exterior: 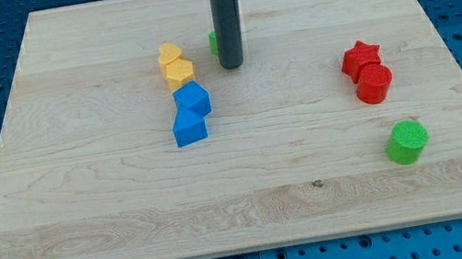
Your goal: Move the green star to the top right of the board
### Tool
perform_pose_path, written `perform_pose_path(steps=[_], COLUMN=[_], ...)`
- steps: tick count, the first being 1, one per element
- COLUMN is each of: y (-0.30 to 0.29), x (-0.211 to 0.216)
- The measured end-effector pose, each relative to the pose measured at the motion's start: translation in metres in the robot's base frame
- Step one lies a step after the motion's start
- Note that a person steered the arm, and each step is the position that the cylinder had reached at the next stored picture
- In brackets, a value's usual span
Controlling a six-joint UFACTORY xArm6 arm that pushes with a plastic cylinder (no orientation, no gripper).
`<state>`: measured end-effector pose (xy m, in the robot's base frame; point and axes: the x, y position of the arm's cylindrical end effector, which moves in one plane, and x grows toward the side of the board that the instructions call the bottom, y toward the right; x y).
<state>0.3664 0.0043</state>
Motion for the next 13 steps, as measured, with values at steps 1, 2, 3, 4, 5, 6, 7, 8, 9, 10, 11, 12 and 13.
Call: perform_pose_path(steps=[1, 2, 3, 4, 5, 6, 7, 8, 9, 10, 11, 12, 13], y=[-0.005, -0.005, -0.005, -0.006, -0.02, 0.021, 0.069, 0.076, 0.055, 0.022, -0.025, -0.032, -0.076], x=[-0.004, -0.004, -0.004, -0.009, -0.026, -0.019, -0.005, -0.01, -0.043, -0.043, -0.043, -0.043, -0.045])
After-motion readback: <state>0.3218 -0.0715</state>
